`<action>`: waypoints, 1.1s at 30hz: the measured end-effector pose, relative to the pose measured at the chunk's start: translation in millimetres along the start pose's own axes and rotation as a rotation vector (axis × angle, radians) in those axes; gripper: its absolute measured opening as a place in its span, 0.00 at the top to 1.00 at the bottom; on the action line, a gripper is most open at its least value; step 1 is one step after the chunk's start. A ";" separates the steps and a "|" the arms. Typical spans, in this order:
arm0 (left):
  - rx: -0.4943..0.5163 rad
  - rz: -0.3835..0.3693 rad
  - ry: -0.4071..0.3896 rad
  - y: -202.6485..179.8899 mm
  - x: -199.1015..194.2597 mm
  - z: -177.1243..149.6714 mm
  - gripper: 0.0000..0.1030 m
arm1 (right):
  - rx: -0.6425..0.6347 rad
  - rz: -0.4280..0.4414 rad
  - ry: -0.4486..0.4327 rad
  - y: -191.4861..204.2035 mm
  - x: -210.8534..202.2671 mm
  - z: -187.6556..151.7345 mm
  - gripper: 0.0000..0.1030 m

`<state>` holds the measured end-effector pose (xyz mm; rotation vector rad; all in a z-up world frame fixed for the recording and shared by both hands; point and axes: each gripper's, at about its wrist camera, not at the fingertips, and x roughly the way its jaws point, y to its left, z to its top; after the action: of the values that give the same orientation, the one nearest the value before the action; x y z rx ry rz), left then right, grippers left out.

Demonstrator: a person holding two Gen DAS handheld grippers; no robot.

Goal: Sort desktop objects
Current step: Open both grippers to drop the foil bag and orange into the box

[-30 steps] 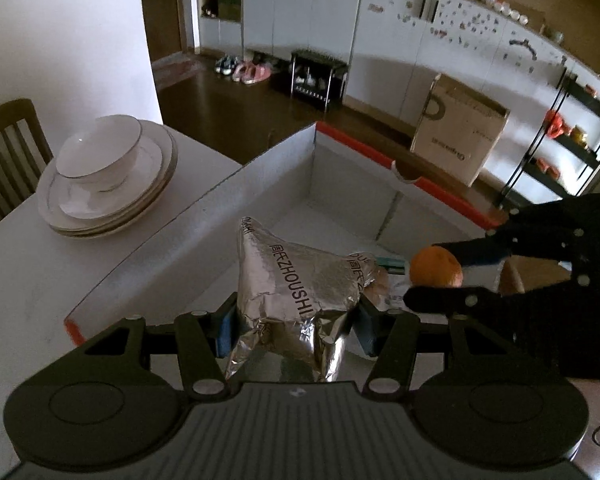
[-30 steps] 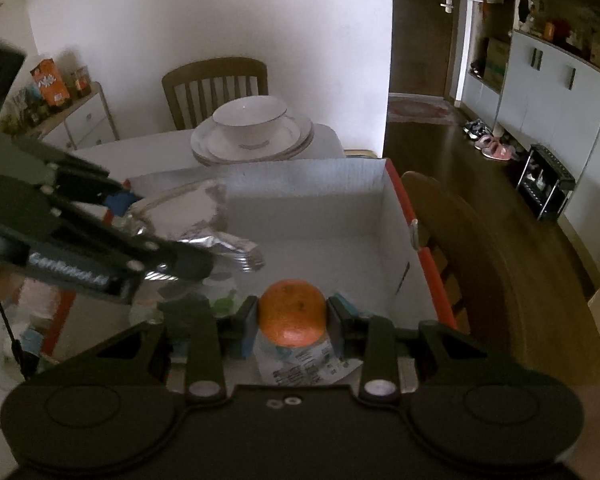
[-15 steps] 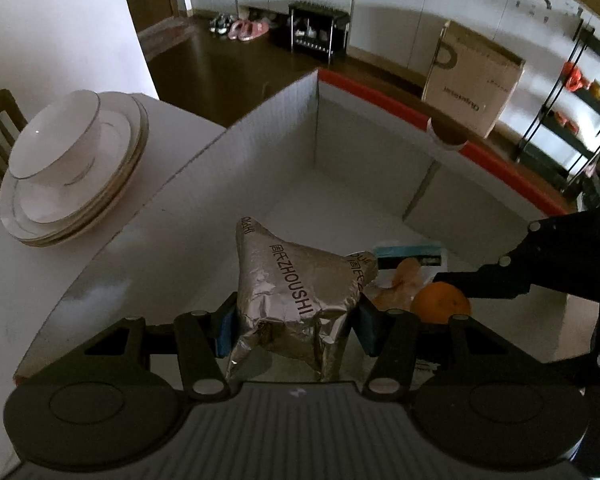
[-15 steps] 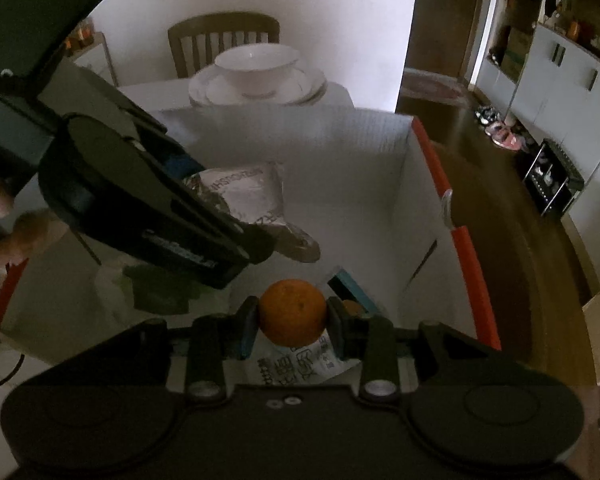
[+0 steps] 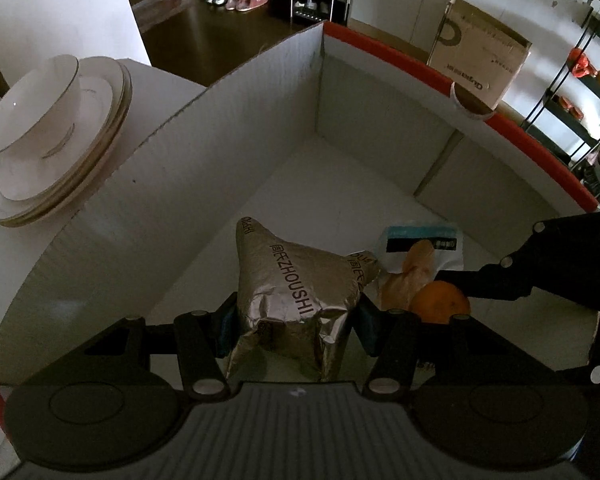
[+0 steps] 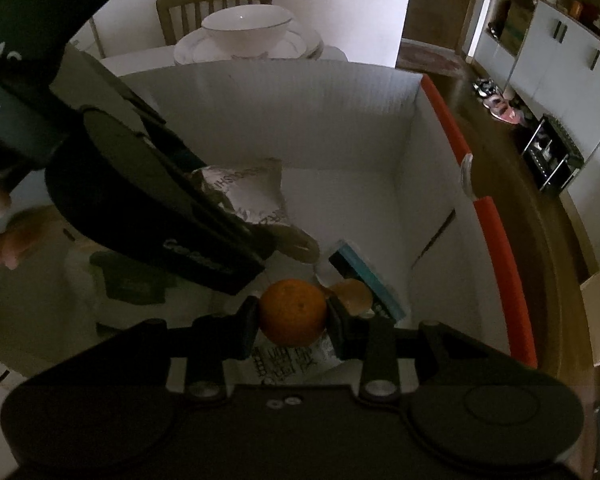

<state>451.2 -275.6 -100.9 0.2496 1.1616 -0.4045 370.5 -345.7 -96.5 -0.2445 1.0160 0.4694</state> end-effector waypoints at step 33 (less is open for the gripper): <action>-0.057 -0.076 -0.178 2.5 -78.5 -34.3 0.42 | 0.026 0.065 -0.111 1.1 -60.4 -5.5 0.35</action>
<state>397.2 -245.8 -41.5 0.1172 1.0083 -0.4507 339.3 -362.9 -47.4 -0.1606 0.9226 0.5233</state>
